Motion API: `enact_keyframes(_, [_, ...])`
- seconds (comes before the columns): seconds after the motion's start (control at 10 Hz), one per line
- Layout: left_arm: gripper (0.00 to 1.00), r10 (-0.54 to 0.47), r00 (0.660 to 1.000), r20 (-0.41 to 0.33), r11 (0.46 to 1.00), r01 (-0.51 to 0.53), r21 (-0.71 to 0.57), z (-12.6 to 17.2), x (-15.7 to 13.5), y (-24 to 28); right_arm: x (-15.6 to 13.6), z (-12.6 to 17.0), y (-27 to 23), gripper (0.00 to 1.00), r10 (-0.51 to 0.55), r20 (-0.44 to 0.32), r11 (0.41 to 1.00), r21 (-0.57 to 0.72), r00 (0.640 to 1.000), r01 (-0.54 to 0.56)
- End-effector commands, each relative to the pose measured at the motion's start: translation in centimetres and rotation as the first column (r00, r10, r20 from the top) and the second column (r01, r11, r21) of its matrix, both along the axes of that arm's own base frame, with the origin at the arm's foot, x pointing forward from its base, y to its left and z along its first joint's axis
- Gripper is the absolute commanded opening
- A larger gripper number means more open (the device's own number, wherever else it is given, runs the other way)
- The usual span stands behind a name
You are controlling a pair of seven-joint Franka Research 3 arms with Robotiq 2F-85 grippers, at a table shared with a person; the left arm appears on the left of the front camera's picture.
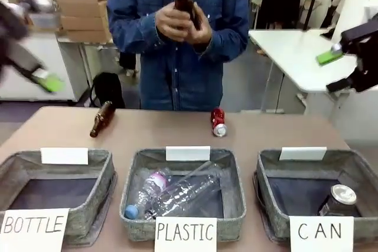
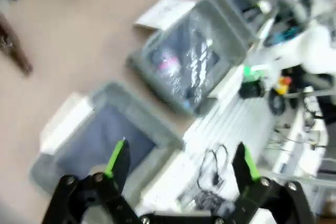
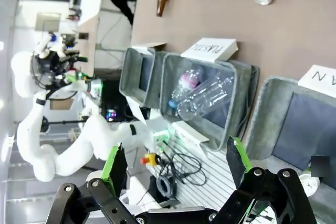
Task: Sort the can waste into the basket.
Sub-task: Pick up the can waste from the table and place it in the right Fabric basket.
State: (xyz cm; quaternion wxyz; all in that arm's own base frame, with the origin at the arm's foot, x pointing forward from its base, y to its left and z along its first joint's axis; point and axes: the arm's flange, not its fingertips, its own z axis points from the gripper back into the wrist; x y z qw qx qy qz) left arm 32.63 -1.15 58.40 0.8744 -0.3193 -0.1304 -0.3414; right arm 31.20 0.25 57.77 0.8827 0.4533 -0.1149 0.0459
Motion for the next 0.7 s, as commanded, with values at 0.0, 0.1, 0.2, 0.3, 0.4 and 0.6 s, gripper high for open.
enact_keyframes(0.0, [1.00,0.254,0.959,-0.125,0.966,-0.246,0.078,0.8,-2.2,10.1,1.0,0.5,-0.5,1.00,0.026,-0.007,0.999,0.041,1.000,-0.025])
enact_keyframes(0.1, [1.00,0.410,0.903,-0.127,0.912,-0.406,0.056,0.8,-5.0,15.8,1.1,0.4,-0.4,1.00,0.025,-0.015,0.999,0.039,1.000,-0.025])
enact_keyframes(0.2, [1.00,0.483,0.872,-0.077,0.874,-0.486,-0.025,0.4,-8.7,20.1,1.2,0.4,-0.4,1.00,0.018,-0.023,0.999,0.047,1.000,-0.017])
enact_keyframes(0.3, [1.00,0.476,0.879,-0.034,0.874,-0.478,-0.089,-0.4,-10.8,21.5,1.5,0.5,-0.7,1.00,-0.016,-0.034,0.999,0.052,0.999,0.018])
enact_keyframes(0.4, [1.00,0.417,0.907,0.051,0.903,-0.407,-0.138,-1.1,-11.7,21.2,2.4,0.4,-1.1,1.00,-0.165,-0.037,0.986,-0.012,0.986,0.165])
enact_keyframes(0.6, [1.00,0.495,0.864,-0.093,0.867,-0.498,-0.011,-0.1,-10.6,22.5,3.2,1.5,-1.5,1.00,-0.309,0.066,0.948,-0.066,0.949,0.313])
